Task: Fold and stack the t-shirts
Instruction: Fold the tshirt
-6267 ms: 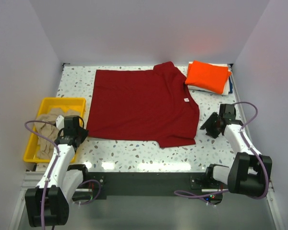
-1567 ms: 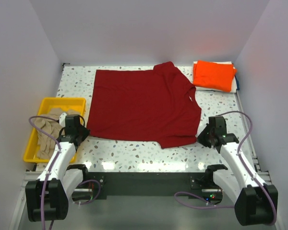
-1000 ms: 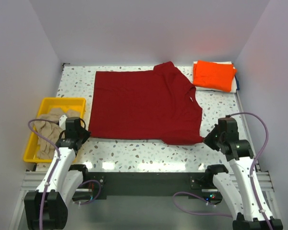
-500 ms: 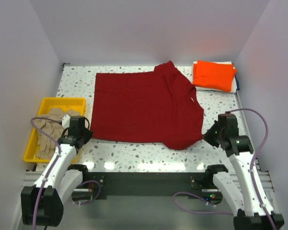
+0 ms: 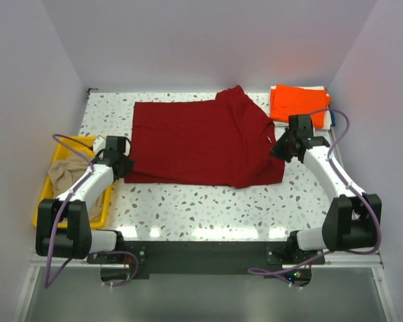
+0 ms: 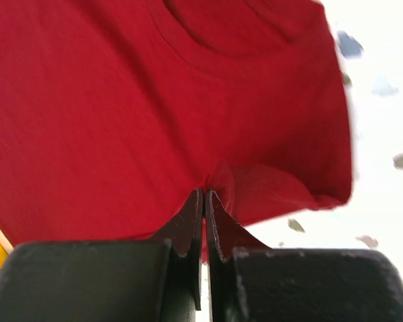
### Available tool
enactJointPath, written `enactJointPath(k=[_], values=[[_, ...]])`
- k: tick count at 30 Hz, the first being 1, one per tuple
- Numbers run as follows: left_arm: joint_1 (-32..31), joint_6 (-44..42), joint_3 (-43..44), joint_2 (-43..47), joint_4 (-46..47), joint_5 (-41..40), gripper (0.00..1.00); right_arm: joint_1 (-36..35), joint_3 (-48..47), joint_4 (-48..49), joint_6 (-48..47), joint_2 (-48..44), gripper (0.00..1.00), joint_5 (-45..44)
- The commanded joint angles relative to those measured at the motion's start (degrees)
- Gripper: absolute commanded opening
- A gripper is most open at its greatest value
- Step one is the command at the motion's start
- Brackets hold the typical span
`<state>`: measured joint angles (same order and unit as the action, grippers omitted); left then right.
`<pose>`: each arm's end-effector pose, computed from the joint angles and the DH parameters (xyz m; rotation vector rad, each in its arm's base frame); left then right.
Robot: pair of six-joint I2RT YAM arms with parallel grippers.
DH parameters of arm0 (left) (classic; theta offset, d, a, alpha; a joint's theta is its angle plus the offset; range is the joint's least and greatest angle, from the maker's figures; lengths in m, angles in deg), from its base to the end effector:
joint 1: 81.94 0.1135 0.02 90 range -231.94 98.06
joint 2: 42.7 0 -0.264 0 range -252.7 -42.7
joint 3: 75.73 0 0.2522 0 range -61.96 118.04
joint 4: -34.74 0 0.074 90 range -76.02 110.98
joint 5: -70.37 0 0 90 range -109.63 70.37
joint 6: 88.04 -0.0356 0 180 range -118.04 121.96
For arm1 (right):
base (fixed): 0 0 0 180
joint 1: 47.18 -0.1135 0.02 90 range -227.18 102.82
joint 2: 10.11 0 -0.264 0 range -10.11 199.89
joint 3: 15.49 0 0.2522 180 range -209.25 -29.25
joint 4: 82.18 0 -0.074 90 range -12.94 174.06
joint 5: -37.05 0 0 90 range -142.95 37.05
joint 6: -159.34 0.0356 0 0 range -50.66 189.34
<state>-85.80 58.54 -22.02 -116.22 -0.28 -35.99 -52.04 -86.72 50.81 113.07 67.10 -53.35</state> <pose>0.2448 -0.0065 0.1928 -1.1985 2.1649 -0.0873 0.2774 0.0233 0.2572 0.8443 2.3839 0.3402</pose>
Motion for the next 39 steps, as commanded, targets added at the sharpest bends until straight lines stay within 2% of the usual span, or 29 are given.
enactJointPath(k=[1, 7, 13, 31, 39], values=[[-0.19, 1.52, 4.00, -3.47, 3.50, -2.98, 0.00, 0.03, -6.06, 5.13, -0.39, 4.43, 0.00, 0.32], [-0.19, 2.75, 8.39, -9.27, 3.59, -3.06, 0.00, 0.12, -12.57, 5.39, -0.48, 11.37, 0.00, 2.16], [-0.18, 3.01, 11.38, -11.73, 2.71, -3.77, 0.00, 0.29, -16.27, 4.87, -1.27, 14.37, 0.00, 1.11], [0.43, 2.22, 12.18, -10.42, 1.92, -4.82, 0.00, 6.88, -10.47, 9.17, -1.98, 13.93, 0.00, 6.55], [0.87, 1.52, 13.84, -11.29, 2.45, -4.47, 0.02, 8.03, -10.99, 9.96, -1.45, 14.90, 0.00, 7.79]])
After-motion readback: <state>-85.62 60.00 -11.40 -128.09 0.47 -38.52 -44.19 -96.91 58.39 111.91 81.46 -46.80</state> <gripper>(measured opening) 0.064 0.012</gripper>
